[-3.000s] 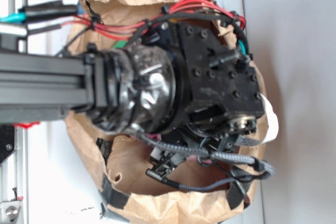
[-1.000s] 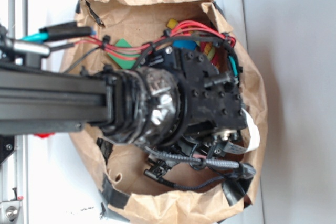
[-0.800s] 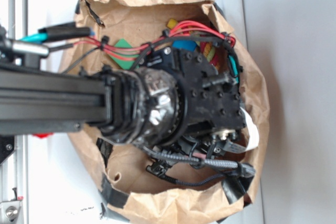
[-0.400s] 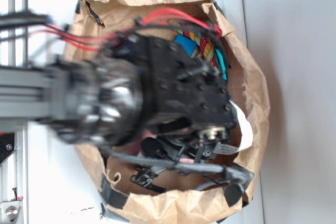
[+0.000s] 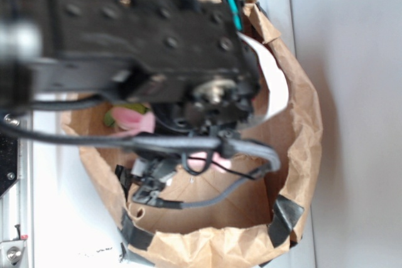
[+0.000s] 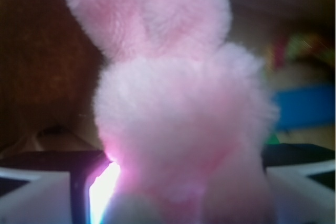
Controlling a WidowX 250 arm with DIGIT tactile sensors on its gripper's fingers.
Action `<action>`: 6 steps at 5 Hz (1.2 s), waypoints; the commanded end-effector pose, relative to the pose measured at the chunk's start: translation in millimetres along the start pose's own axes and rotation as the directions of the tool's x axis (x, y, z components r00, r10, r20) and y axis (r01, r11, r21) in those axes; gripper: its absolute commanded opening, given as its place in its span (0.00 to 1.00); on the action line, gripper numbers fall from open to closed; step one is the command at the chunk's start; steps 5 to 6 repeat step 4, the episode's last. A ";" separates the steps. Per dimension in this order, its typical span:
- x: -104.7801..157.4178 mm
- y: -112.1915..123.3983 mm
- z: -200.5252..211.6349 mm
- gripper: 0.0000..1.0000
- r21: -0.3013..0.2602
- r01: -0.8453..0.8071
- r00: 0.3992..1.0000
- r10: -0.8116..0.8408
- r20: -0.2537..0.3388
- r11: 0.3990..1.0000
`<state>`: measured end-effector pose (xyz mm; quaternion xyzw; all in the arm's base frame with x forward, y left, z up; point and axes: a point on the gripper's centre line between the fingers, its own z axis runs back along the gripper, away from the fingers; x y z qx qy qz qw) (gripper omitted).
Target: Grab the pink bunny.
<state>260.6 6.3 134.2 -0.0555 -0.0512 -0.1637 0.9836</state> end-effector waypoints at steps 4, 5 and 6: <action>27.6 -12.8 72.2 0.00 0.174 -0.195 0.976 0.173 0.132 0.965; 27.6 -12.8 72.2 0.00 0.174 -0.195 0.976 0.173 0.132 0.965; 27.6 -12.8 72.2 0.00 0.174 -0.195 0.976 0.173 0.132 0.965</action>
